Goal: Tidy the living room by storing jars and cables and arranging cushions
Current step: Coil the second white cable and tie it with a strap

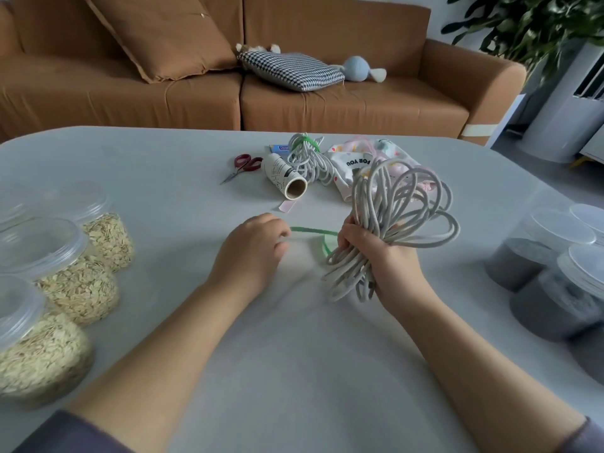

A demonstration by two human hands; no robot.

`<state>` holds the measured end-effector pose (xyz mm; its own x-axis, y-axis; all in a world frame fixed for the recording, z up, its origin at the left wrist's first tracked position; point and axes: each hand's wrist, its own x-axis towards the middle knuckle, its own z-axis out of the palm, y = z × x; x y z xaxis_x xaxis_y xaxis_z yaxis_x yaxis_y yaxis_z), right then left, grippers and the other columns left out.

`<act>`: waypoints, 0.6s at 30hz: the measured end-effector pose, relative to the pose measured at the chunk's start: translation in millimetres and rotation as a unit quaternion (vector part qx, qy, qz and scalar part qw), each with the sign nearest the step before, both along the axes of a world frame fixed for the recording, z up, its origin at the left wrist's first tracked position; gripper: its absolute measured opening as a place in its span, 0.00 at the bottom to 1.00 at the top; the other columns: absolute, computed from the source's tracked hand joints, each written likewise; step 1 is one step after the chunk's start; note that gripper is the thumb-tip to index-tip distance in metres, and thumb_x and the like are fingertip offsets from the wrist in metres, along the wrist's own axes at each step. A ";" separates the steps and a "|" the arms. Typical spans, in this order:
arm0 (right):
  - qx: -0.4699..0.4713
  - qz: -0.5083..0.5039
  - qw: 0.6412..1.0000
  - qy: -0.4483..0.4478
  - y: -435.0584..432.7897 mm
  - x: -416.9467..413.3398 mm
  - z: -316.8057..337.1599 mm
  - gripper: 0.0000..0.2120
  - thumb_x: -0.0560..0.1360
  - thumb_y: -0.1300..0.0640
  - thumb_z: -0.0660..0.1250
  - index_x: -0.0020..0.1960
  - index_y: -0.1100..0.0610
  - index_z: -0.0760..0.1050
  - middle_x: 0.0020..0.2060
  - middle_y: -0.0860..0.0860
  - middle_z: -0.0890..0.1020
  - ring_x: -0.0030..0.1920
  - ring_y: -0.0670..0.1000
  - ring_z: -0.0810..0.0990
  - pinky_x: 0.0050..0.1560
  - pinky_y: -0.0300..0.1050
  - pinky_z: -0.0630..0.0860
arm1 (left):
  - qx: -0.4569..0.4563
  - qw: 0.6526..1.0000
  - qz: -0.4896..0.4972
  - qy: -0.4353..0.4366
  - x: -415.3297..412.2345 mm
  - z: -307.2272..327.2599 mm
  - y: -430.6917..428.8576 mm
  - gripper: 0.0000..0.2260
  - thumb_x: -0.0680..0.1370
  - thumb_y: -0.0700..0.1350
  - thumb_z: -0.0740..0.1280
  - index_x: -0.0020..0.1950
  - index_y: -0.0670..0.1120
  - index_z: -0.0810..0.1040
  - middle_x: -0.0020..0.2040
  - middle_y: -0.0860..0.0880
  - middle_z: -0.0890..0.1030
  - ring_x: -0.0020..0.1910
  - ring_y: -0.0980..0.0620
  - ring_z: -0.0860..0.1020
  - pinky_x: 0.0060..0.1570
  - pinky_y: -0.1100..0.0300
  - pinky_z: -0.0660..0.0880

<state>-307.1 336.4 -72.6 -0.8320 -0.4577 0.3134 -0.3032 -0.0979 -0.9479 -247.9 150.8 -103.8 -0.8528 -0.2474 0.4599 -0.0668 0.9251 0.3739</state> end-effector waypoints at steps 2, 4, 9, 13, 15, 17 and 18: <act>-0.009 -0.006 1.000 0.015 2.3 -0.3 2.1 0.06 0.68 0.62 0.66 0.36 0.64 0.71 0.31 0.58 0.72 0.33 0.54 0.72 0.34 0.54 0.70 | 0.037 0.996 0.039 0.074 3.3 4.1 -2.7 0.03 0.74 0.37 0.67 0.44 0.44 0.79 0.43 0.50 0.79 0.43 0.46 0.77 0.44 0.55 0.72; -0.023 -0.003 1.000 0.014 4.1 -0.9 3.7 0.03 0.68 0.61 0.66 0.40 0.60 0.75 0.32 0.55 0.72 0.34 0.52 0.71 0.35 0.46 0.71 | 0.116 0.983 0.061 0.126 8.1 9.4 -4.1 0.04 0.74 0.37 0.68 0.43 0.46 0.79 0.39 0.54 0.79 0.39 0.53 0.77 0.42 0.63 0.71; -0.018 0.020 0.999 -0.028 0.8 -2.7 1.2 0.05 0.66 0.61 0.68 0.35 0.51 0.75 0.30 0.51 0.74 0.35 0.54 0.73 0.40 0.55 0.75 | 0.404 0.886 0.028 0.225 15.9 25.6 -13.6 0.07 0.74 0.40 0.70 0.44 0.53 0.80 0.37 0.52 0.79 0.37 0.53 0.76 0.44 0.61 0.73; -0.016 0.023 0.995 -0.091 -5.6 -2.3 -5.3 0.04 0.65 0.62 0.68 0.35 0.55 0.74 0.29 0.54 0.74 0.33 0.53 0.74 0.42 0.55 0.76 | 0.501 0.828 0.002 0.252 17.3 31.2 -15.1 0.12 0.76 0.33 0.67 0.50 0.50 0.79 0.36 0.49 0.77 0.36 0.56 0.77 0.45 0.63 0.75; -0.018 0.032 0.995 -0.098 -4.3 -3.2 -4.8 0.04 0.65 0.62 0.67 0.34 0.54 0.75 0.28 0.55 0.74 0.33 0.55 0.74 0.41 0.57 0.74 | 0.568 0.784 -0.010 0.251 15.6 32.5 -13.3 0.09 0.78 0.34 0.66 0.47 0.48 0.79 0.34 0.52 0.80 0.36 0.56 0.78 0.44 0.64 0.75; -0.018 0.051 0.993 -0.104 -4.5 -2.9 -4.2 0.05 0.65 0.62 0.67 0.33 0.53 0.76 0.28 0.56 0.75 0.32 0.56 0.73 0.40 0.58 0.73 | 0.665 0.703 -0.038 0.249 14.8 33.8 -16.2 0.08 0.79 0.37 0.64 0.44 0.48 0.76 0.36 0.55 0.82 0.40 0.58 0.80 0.46 0.63 0.74; -0.018 0.066 0.992 -0.108 -4.3 -2.4 -3.5 0.05 0.66 0.62 0.67 0.34 0.54 0.75 0.27 0.56 0.75 0.31 0.56 0.73 0.39 0.58 0.73 | 0.709 0.658 -0.060 0.247 14.4 34.9 -18.4 0.07 0.80 0.39 0.62 0.44 0.49 0.75 0.40 0.55 0.83 0.44 0.58 0.81 0.49 0.62 0.75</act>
<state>-309.5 332.1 -76.1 -0.8150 -0.5591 0.1523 -0.0757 -0.1578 -0.9846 -233.6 132.4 -69.0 -0.7390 -0.6704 0.0668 0.4277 -0.3903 0.8153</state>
